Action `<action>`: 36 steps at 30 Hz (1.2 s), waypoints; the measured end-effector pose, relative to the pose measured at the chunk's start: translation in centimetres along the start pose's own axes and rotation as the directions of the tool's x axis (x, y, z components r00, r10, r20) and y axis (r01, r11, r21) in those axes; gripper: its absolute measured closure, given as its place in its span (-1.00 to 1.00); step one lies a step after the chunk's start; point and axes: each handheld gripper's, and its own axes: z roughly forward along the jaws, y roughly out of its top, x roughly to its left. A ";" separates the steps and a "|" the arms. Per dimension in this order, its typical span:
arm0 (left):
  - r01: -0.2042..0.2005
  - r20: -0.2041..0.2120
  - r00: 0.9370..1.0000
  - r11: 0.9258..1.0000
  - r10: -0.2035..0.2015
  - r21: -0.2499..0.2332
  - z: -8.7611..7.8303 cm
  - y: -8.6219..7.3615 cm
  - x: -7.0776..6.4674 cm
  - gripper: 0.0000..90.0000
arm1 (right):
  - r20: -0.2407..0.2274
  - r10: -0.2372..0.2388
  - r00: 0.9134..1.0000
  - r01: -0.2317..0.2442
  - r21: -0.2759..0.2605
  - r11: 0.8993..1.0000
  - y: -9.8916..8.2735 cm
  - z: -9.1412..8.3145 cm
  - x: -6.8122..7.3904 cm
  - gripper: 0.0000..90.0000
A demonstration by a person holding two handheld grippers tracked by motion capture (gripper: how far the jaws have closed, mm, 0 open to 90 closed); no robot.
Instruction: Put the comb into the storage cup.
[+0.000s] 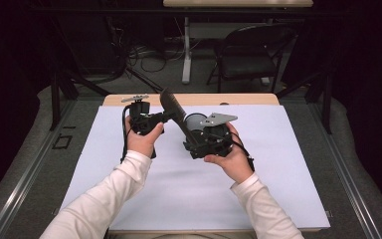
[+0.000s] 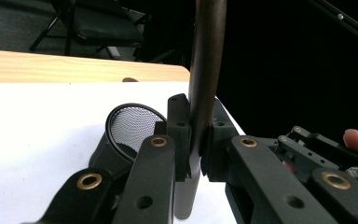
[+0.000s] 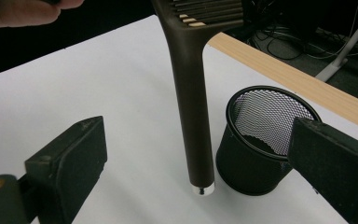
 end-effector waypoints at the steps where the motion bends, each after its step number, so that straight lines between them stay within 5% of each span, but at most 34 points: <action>1: -0.006 -0.004 1.000 1.000 0.006 0.001 0.0 0.1 -0.1 0.87 | 0.002 -0.001 1.000 0.001 0.002 1.000 0.0 0.0 0.0 -0.89; 29: -0.043 -0.019 0.999 0.999 0.043 0.033 0.9 1.5 0.0 0.87 | -0.015 0.022 1.000 -0.023 -0.011 1.000 -0.4 -0.3 -0.2 -0.86; 36: -0.103 -0.028 0.994 0.995 0.102 -0.007 0.8 1.6 -0.2 0.87 | -0.014 0.024 1.000 -0.024 -0.007 1.000 -0.4 -0.3 -0.2 -0.85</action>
